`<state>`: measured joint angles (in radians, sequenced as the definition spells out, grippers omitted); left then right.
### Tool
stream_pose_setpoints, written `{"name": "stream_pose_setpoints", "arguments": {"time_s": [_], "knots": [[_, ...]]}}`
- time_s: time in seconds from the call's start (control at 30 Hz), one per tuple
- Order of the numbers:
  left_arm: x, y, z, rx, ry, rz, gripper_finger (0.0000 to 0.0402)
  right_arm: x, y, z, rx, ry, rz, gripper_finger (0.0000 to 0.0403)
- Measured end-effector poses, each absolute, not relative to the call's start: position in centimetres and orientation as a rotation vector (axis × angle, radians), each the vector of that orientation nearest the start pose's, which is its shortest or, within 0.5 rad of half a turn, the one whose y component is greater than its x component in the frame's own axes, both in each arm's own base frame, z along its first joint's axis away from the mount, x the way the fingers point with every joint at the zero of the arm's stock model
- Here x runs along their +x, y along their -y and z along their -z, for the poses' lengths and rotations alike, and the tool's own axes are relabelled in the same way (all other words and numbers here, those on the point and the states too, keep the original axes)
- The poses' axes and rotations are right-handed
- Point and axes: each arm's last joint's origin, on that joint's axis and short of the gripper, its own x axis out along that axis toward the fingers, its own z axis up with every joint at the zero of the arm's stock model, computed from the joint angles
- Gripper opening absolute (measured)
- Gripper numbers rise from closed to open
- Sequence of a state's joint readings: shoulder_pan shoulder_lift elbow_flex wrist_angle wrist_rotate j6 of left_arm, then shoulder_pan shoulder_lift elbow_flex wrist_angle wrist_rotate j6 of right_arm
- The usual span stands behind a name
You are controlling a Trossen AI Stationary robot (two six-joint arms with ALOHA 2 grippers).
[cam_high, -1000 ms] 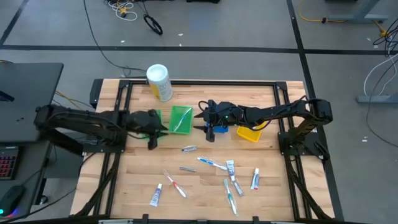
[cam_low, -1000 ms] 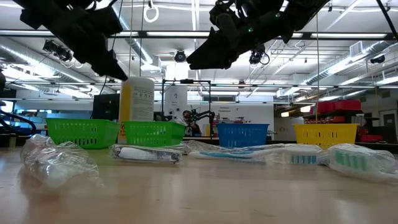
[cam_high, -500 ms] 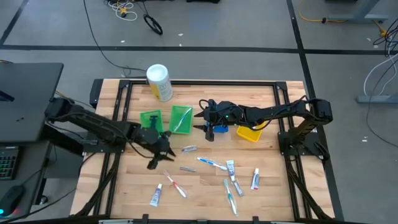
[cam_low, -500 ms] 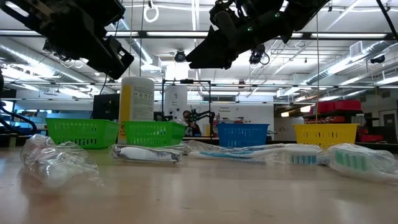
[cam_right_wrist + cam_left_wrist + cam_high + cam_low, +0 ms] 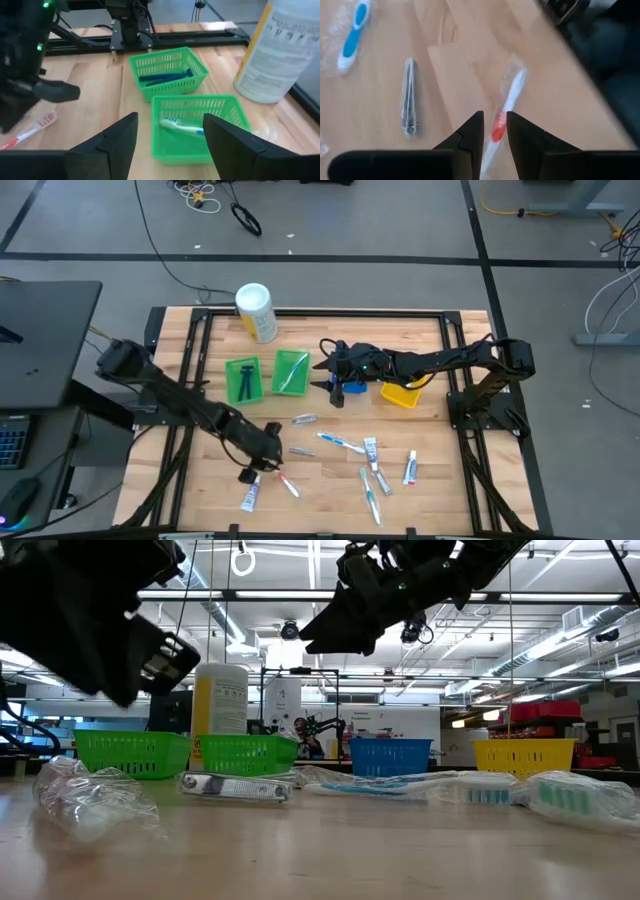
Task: Pick & Place Travel size toiletries
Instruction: Put the red toothbrush into the right green bin
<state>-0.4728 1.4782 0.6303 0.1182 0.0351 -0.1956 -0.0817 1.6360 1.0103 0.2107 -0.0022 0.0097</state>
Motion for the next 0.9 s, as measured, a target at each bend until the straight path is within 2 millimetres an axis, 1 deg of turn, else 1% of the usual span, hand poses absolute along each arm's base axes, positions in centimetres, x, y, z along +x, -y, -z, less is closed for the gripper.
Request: {"name": "stream_pose_setpoints", "arguments": {"time_s": [0.13, 0.23, 0.33, 0.47, 0.53, 0.7, 0.8, 0.9], "knots": [[25.0, 13.0, -13.9, 0.078, -0.839, 0.417, 0.0107, 35.7, 2.7, -22.9, 0.039, -0.456, 0.078, 0.0236], [25.5, 13.4, -12.8, 0.103, -0.879, 0.460, 0.0113, 35.6, 2.4, -22.8, 0.037, -0.478, 0.070, 0.0236], [25.8, 13.7, -12.1, 0.107, -0.909, 0.493, 0.0115, 35.6, 2.1, -22.7, 0.033, -0.488, 0.060, 0.0236], [26.2, 13.6, -12.4, 0.176, -0.921, 0.435, 0.0115, 35.6, 1.8, -22.7, 0.020, -0.488, 0.050, 0.0236], [26.3, 13.6, -12.8, 0.184, -0.931, 0.411, 0.0117, 35.6, 1.8, -22.7, 0.020, -0.487, 0.050, 0.0236], [26.8, 14.0, -14.0, 0.190, -0.990, 0.462, 0.0125, 35.6, 1.8, -22.7, 0.007, -0.488, 0.047, 0.0236], [27.3, 14.4, -14.8, 0.181, -0.980, 0.468, 0.0131, 35.6, 1.8, -22.7, 0.005, -0.488, 0.046, 0.0236], [27.2, 14.7, -14.9, 0.153, -0.998, 0.483, 0.0136, 35.6, 1.8, -22.7, 0.005, -0.488, 0.046, 0.0236]]}}
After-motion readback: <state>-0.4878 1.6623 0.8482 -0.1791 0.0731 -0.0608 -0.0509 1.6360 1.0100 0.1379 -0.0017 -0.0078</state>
